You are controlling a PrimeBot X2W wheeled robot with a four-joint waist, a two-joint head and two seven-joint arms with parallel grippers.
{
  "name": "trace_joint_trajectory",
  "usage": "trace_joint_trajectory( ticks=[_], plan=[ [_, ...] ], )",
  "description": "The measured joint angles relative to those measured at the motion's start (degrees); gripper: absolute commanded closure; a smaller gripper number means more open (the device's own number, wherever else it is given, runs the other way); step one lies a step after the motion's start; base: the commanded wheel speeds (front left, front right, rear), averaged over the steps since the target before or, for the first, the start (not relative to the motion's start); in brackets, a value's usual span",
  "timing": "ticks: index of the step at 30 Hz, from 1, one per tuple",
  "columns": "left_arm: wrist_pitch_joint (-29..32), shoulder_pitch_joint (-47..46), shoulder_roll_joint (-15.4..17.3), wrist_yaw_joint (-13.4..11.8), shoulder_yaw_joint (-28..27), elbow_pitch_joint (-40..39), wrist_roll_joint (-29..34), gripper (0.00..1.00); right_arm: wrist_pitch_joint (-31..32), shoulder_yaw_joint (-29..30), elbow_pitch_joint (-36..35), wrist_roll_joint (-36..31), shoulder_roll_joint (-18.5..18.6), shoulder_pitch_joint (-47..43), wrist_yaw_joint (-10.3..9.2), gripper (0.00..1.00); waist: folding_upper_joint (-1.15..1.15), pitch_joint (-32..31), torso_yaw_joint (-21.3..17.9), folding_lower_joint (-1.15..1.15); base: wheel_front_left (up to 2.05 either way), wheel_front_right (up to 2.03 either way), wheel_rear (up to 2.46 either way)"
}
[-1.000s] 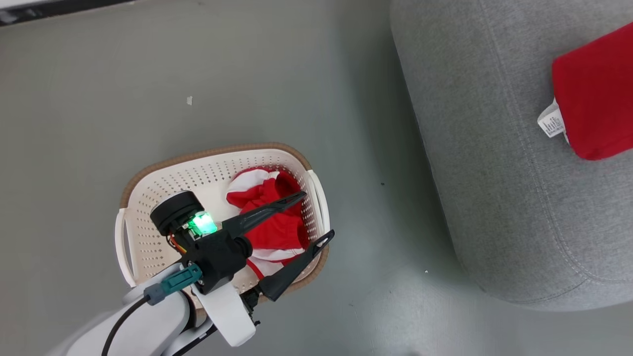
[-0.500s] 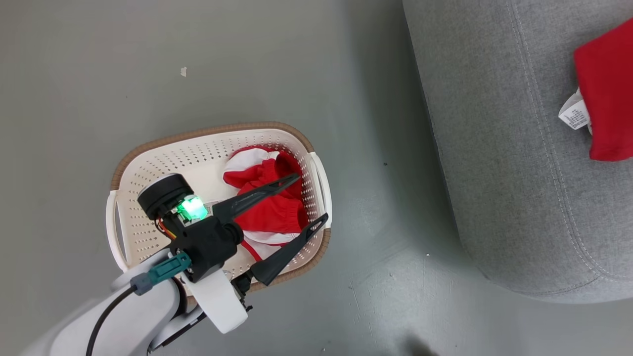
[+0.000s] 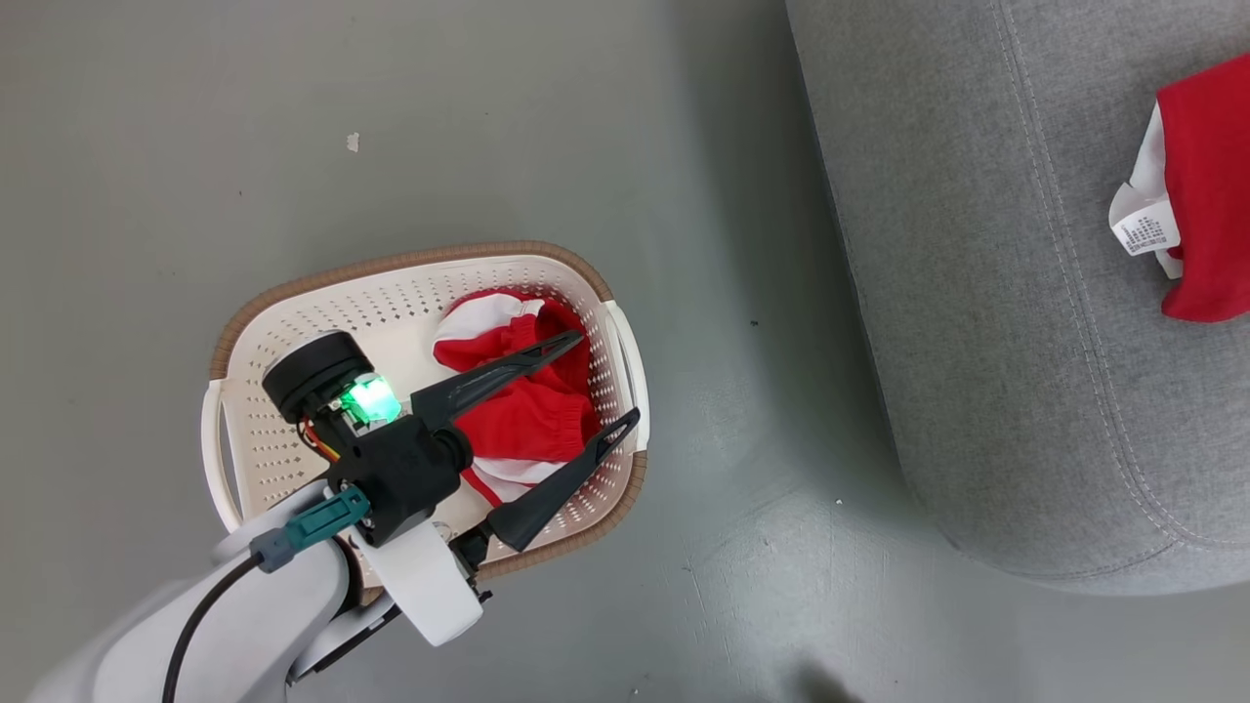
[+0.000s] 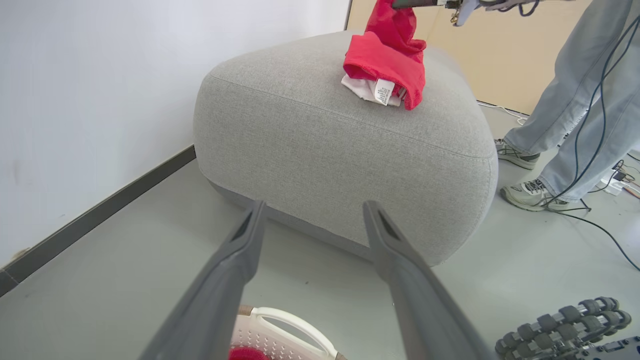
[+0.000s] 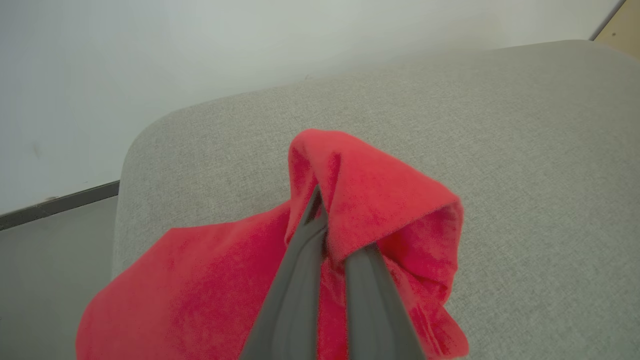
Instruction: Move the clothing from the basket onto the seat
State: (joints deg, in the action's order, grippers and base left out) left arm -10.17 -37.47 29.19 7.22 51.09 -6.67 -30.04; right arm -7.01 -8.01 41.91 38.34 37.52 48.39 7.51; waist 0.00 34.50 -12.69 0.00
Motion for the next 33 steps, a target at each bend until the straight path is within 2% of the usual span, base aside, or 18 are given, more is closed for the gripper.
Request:
trace_joint_trajectory(
  ticks=[1,3,4,13,21,33],
  plan=[
    [0.0,0.0,0.0,0.0,0.04,0.01,0.0,0.0,0.59,-0.48,0.4,-0.01,-0.1,0.0,0.0,0.51,0.0,-0.12,-0.02,0.0,0.0,0.0,0.0],
    [-0.05,0.0,-0.02,0.0,0.07,0.05,0.0,0.0,1.31,-0.71,1.22,0.35,0.09,0.05,0.0,0.07,0.0,-0.35,-0.04,0.0,0.0,0.0,0.0],
    [-0.07,0.0,-0.05,0.0,0.08,0.07,0.0,0.0,2.19,-1.01,1.37,0.97,0.23,0.08,-0.01,0.0,0.0,-0.47,-0.04,0.0,0.0,0.0,0.0],
    [-0.77,0.0,-0.29,0.0,0.27,0.57,-0.01,0.0,6.05,-3.08,2.76,3.18,0.7,0.2,0.0,0.0,0.0,-1.39,-0.23,0.0,0.0,0.0,0.0],
    [-1.69,0.02,-0.44,0.0,0.55,1.6,-0.04,0.0,8.45,-5.6,1.01,7.03,-0.19,0.16,0.0,0.0,0.0,-2.77,-0.61,0.0,0.0,0.0,0.0],
    [-2.68,0.37,-1.66,0.0,0.64,3.56,-0.31,0.0,9.14,-6.81,-0.86,11.38,3.12,-0.19,-0.01,0.0,0.0,-6.0,-1.11,0.0,0.0,0.0,0.0]
  ],
)
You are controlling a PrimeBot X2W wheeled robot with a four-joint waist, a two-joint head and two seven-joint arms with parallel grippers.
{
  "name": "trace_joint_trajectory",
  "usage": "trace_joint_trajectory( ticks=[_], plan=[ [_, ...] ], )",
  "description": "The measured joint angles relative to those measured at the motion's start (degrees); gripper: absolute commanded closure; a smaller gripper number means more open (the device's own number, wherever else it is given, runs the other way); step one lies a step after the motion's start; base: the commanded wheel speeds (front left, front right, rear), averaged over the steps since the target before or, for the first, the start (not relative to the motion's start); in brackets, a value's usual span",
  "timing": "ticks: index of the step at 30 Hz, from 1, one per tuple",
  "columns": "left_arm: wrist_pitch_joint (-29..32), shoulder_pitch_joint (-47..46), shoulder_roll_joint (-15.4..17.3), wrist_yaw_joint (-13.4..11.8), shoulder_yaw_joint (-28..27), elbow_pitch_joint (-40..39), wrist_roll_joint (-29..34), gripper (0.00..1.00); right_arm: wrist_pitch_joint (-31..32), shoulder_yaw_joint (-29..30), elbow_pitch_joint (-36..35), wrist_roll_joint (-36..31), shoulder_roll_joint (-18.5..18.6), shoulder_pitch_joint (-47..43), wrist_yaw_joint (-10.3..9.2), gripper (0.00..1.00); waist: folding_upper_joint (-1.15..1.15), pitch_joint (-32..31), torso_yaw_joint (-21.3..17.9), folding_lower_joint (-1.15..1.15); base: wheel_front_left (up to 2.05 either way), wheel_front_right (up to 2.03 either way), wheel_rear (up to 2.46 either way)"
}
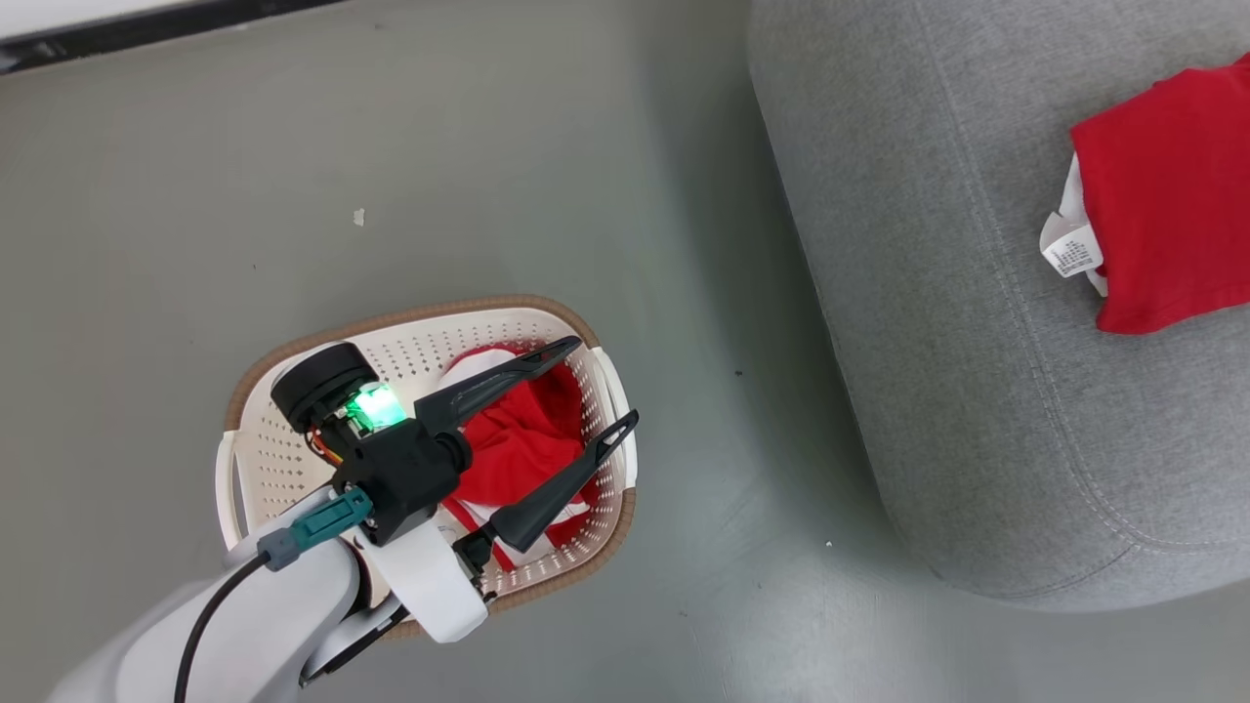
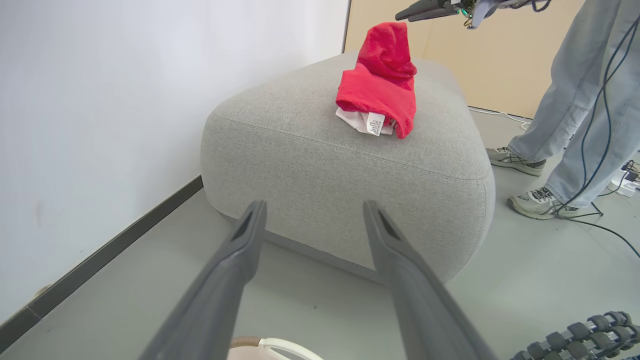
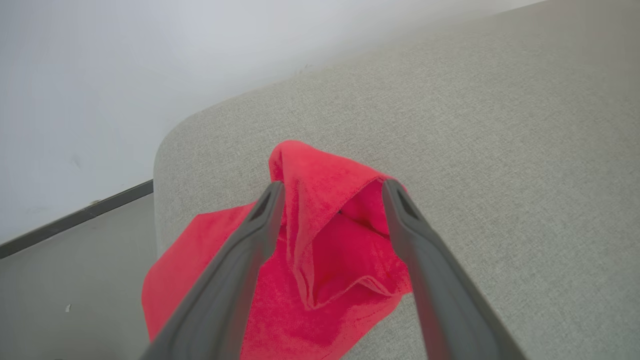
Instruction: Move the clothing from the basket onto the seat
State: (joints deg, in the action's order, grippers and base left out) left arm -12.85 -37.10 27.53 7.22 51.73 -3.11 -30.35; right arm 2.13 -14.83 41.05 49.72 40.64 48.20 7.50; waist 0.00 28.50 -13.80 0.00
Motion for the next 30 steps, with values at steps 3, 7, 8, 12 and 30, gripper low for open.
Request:
trace_joint_trajectory(
  ticks=[3,7,8,12,30],
  plan=[
    [-0.37,0.2,-0.19,0.0,-0.08,0.6,-0.58,0.0,0.49,-0.41,-0.47,1.15,1.56,-1.08,0.0,0.0,0.0,-1.01,-0.19,0.0,0.0,0.0,0.0],
    [-0.49,0.43,-0.66,0.0,-0.43,1.36,-1.49,0.0,0.22,-0.86,-2.23,1.14,3.03,-2.15,0.01,0.0,0.0,-2.48,-0.46,0.0,0.0,0.0,0.0],
    [-0.81,0.8,-0.79,0.0,-0.71,1.58,-1.75,0.0,-0.07,-0.87,-2.55,1.14,3.57,-2.16,0.01,0.0,0.0,-2.87,-0.54,0.0,0.0,0.0,0.0],
    [-1.02,2.33,-1.78,-0.08,-1.46,2.31,-2.38,0.0,-2.16,-1.07,-4.75,0.55,5.61,-2.15,0.01,0.0,0.0,-4.45,-0.78,0.0,0.0,0.0,0.0],
    [-1.45,6.18,-2.45,-4.15,-7.33,5.46,-3.41,0.0,-11.31,-8.61,-15.05,-1.55,4.44,-3.72,0.01,0.0,0.0,-11.3,0.54,0.0,0.0,0.0,0.0]
  ],
)
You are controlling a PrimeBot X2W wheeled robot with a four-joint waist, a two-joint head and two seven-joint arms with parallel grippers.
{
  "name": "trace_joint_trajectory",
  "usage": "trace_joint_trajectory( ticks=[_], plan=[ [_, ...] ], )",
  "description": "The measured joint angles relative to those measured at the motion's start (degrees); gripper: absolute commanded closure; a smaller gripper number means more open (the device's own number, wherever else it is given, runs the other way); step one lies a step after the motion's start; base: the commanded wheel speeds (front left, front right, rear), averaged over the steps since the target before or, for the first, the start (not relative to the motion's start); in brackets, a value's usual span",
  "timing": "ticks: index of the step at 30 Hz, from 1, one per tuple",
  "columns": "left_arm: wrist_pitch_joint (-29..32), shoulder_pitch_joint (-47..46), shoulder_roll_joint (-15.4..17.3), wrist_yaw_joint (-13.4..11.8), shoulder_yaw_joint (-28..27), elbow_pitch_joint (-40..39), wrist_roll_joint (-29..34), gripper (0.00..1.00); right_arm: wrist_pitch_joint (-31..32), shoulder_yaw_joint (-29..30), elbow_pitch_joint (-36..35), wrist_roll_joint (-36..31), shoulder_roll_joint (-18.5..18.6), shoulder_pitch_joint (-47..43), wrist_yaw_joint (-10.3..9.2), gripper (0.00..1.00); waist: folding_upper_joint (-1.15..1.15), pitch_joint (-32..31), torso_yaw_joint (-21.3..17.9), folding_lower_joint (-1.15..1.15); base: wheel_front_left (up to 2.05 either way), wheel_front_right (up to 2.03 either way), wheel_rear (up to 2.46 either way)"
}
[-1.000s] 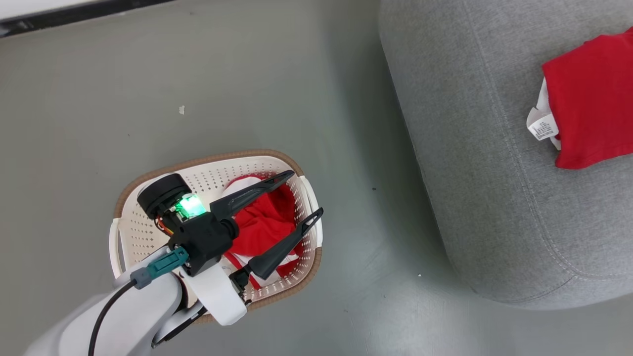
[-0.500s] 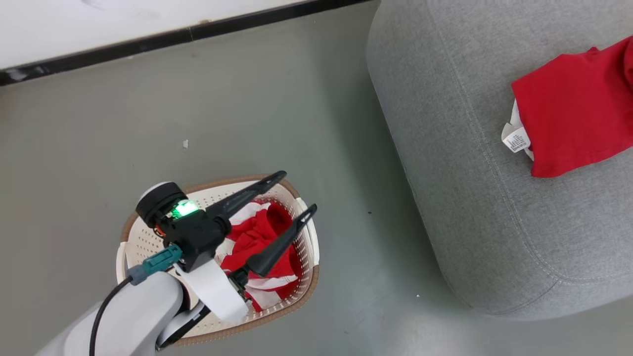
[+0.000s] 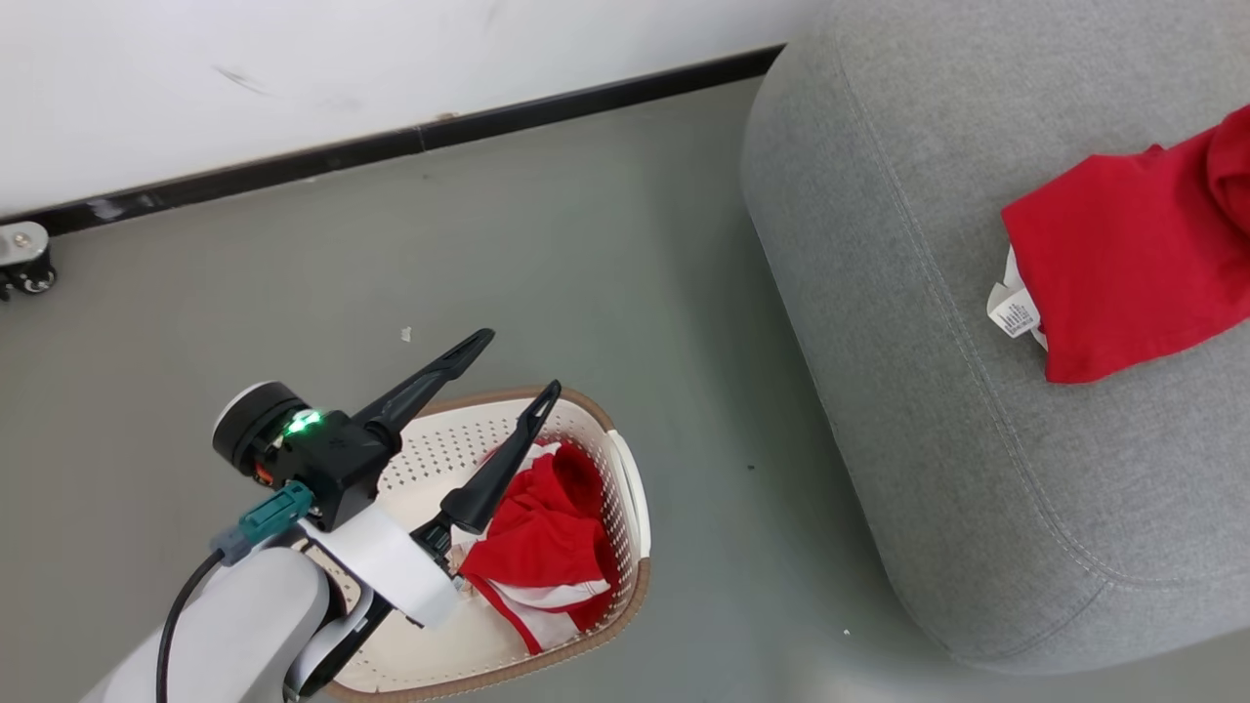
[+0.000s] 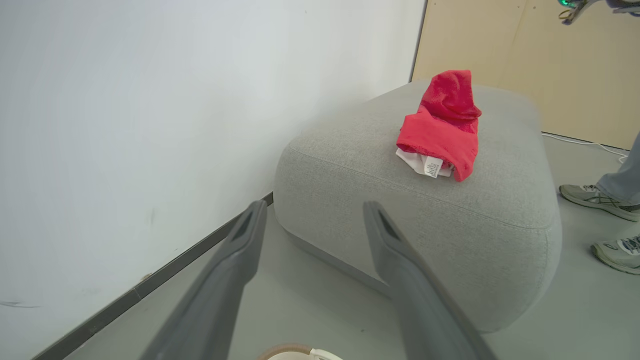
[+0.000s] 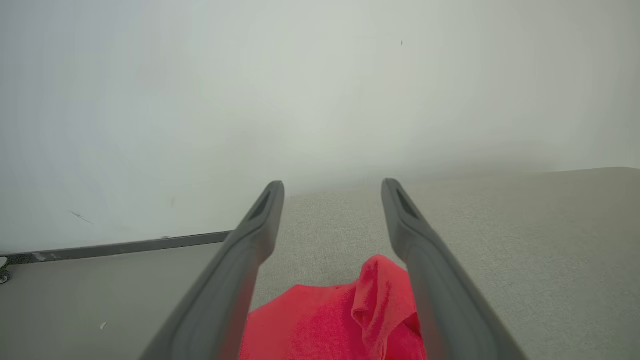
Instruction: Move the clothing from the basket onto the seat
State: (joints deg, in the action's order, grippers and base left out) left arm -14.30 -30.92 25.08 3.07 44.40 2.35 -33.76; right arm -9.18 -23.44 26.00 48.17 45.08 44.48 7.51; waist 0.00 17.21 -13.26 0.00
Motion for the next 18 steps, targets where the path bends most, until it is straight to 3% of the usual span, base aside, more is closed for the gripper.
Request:
trace_joint_trajectory(
  ticks=[18],
  plan=[
    [-0.18,6.73,-1.29,-4.7,-9.85,0.65,-2.55,0.0,-4.22,-5.23,-8.55,-3.87,-2.25,-4.71,0.0,0.0,0.0,-5.06,5.21,0.0,0.0,0.0,0.0]
  ],
)
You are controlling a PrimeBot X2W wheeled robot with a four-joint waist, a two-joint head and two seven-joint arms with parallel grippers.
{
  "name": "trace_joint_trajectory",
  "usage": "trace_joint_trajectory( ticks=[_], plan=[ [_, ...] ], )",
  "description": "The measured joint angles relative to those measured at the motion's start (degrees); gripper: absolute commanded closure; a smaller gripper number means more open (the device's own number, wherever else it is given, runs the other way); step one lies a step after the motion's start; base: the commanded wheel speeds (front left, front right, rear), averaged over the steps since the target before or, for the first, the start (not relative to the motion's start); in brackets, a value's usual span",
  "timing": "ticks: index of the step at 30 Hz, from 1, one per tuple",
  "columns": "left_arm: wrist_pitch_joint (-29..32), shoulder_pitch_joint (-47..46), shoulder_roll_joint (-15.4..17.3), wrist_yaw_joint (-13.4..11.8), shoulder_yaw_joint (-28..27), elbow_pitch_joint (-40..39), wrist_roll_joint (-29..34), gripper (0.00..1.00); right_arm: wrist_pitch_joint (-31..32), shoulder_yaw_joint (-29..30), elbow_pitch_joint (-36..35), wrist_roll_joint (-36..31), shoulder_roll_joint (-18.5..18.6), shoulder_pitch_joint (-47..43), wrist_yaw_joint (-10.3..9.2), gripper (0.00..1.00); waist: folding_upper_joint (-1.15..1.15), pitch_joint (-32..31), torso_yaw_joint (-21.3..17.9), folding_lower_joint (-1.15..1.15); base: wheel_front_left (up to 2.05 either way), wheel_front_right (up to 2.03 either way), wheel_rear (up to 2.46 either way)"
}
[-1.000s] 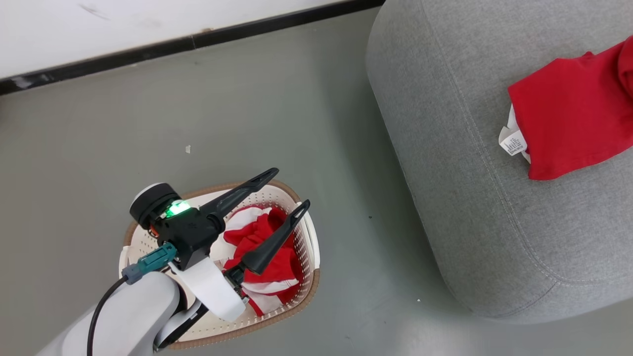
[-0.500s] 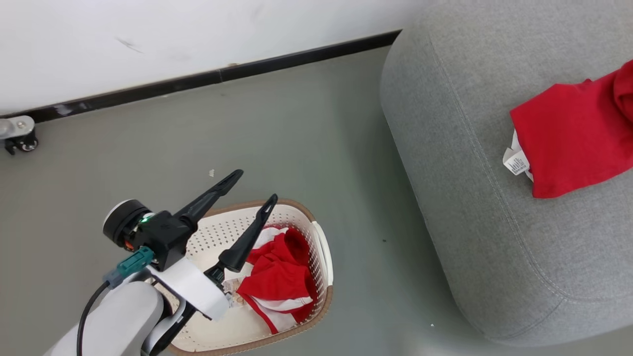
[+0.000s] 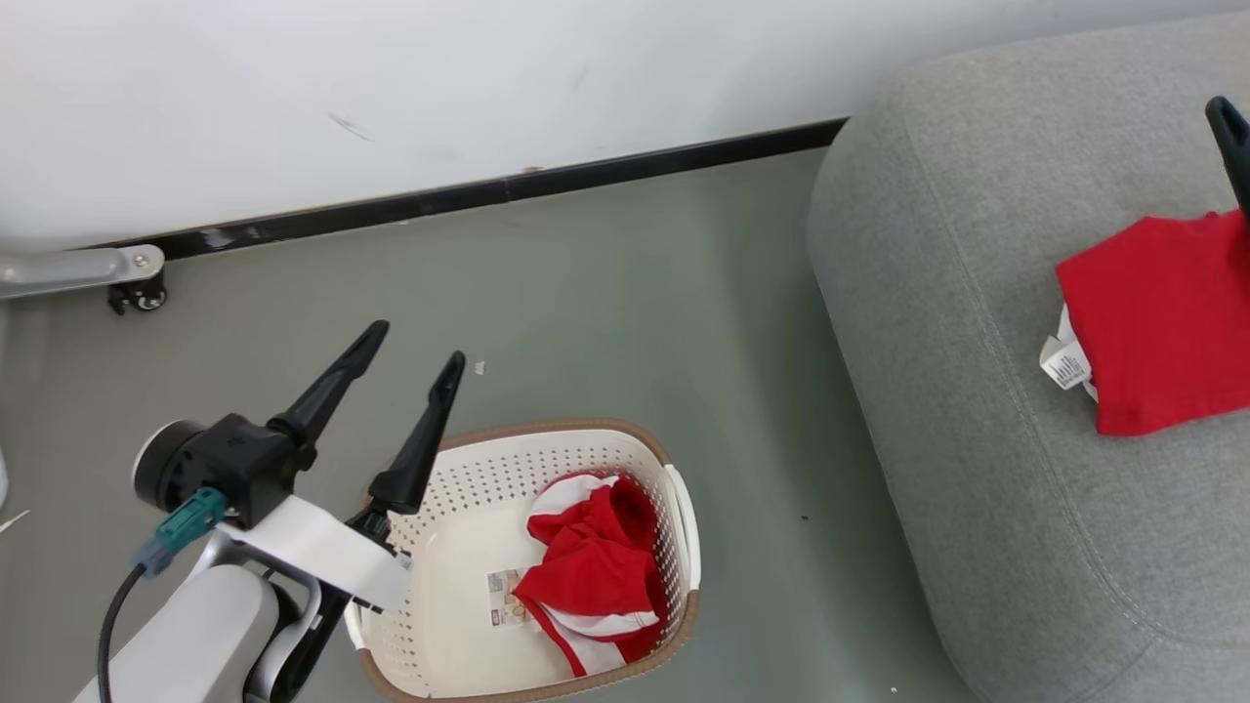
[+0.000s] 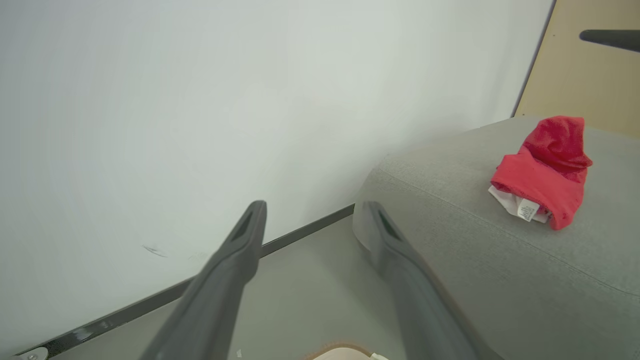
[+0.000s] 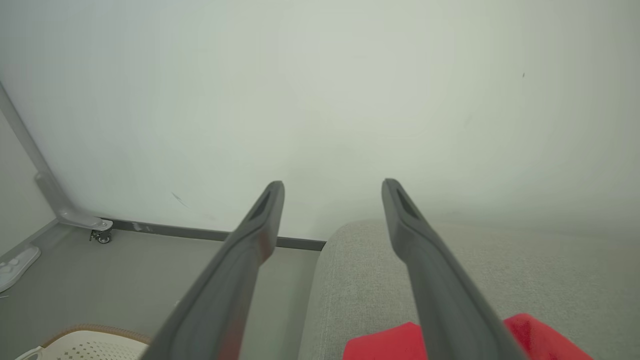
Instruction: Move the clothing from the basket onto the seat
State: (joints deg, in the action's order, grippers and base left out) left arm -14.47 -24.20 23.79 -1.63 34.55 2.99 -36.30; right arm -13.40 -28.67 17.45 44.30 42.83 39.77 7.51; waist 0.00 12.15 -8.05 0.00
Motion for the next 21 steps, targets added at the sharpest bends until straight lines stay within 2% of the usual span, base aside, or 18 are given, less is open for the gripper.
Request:
trace_joint_trajectory(
  ticks=[12,17,21],
  plan=[
    [0.0,5.93,-1.32,-1.56,-6.39,1.12,-1.1,0.0,-0.79,2.65,-2.09,-1.96,-5.36,-7.01,-0.01,0.0,0.0,-2.5,3.97,0.0,0.0,0.0,0.0],
    [0.0,7.94,-3.55,-2.79,-10.82,1.63,-2.86,0.0,-0.8,8.1,-2.32,-2.52,-8.82,-11.43,-0.01,0.0,0.0,-3.4,5.44,0.0,0.0,0.0,0.0],
    [0.0,9.73,-4.54,-2.83,-13.07,2.1,-2.91,0.0,-0.81,12.49,-4.15,-3.66,-12.61,-14.2,-0.01,0.0,0.0,-4.07,6.46,0.0,0.0,0.0,0.0]
  ],
)
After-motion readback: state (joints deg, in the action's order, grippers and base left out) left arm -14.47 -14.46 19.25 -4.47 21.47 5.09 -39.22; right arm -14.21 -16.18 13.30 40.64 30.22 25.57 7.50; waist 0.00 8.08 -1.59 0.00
